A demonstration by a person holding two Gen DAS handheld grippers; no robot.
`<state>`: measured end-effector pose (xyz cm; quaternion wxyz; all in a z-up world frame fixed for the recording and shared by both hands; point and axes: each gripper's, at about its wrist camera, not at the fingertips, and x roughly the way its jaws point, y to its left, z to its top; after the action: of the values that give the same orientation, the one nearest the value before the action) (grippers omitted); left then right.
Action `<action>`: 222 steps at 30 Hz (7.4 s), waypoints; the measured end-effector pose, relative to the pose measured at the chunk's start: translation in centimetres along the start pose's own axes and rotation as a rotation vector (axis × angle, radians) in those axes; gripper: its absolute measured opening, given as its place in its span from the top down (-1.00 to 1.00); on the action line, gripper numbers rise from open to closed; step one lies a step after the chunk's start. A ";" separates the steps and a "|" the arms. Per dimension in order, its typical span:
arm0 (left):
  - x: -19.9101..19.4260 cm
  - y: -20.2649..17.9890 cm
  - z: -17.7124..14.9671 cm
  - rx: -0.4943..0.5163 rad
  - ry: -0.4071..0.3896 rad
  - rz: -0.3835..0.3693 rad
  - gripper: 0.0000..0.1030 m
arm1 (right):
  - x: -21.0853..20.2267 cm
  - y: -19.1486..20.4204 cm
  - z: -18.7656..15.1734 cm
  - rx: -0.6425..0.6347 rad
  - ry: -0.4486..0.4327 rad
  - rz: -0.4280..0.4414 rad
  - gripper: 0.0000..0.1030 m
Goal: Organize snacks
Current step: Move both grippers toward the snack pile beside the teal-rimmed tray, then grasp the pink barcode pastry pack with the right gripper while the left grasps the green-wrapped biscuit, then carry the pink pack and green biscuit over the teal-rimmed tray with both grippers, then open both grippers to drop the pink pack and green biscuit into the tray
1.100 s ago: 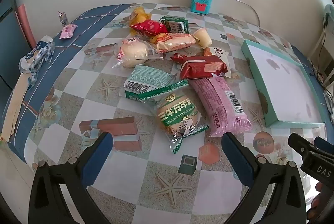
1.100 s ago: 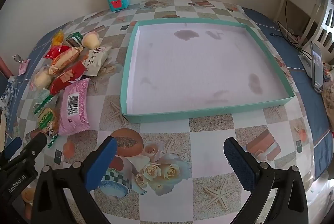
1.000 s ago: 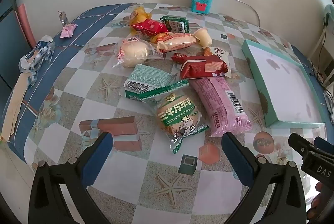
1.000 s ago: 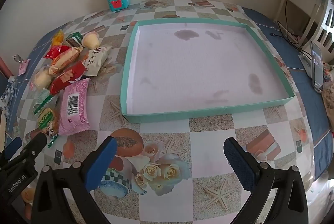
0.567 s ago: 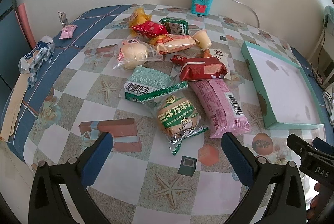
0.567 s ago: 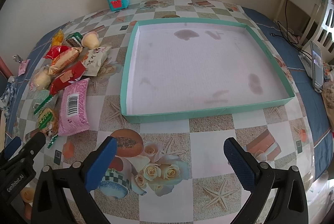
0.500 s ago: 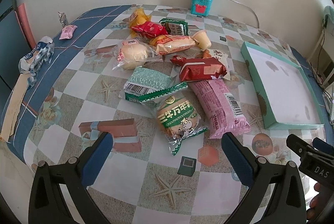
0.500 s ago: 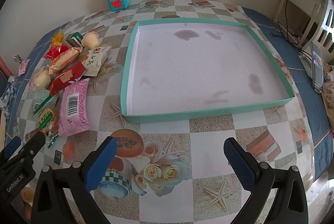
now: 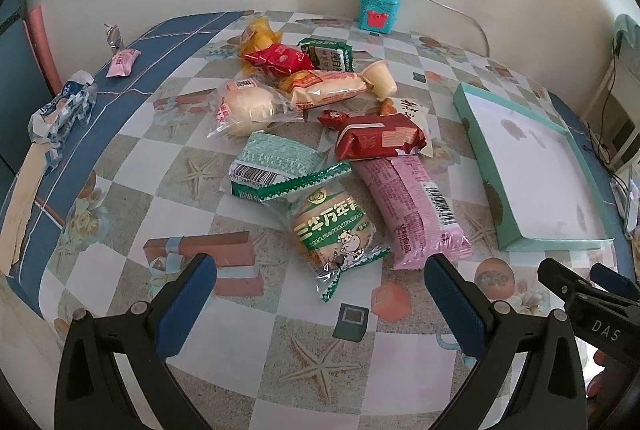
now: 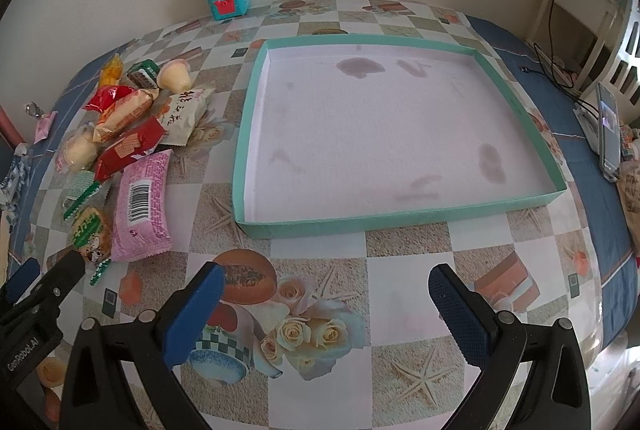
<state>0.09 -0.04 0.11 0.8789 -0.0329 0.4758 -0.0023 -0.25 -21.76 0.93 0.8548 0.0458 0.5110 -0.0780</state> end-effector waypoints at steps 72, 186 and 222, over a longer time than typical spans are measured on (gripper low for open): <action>3.0 6.7 2.8 -0.270 0.077 -0.077 -1.00 | 4.2 12.2 2.7 -0.318 -0.028 0.234 0.07; -2.5 -10.8 14.5 -0.237 -0.009 -0.343 0.61 | -0.1 -12.1 8.3 0.294 -0.208 -0.183 0.12; 11.3 -22.0 14.5 -0.110 0.136 -0.493 0.54 | 7.2 -15.2 11.8 0.302 -0.135 -0.318 0.05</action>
<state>18.99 -21.56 -0.09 0.8148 -0.1951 0.5108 -0.1927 10.62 -39.25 0.23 0.8474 0.0866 0.4360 -0.2902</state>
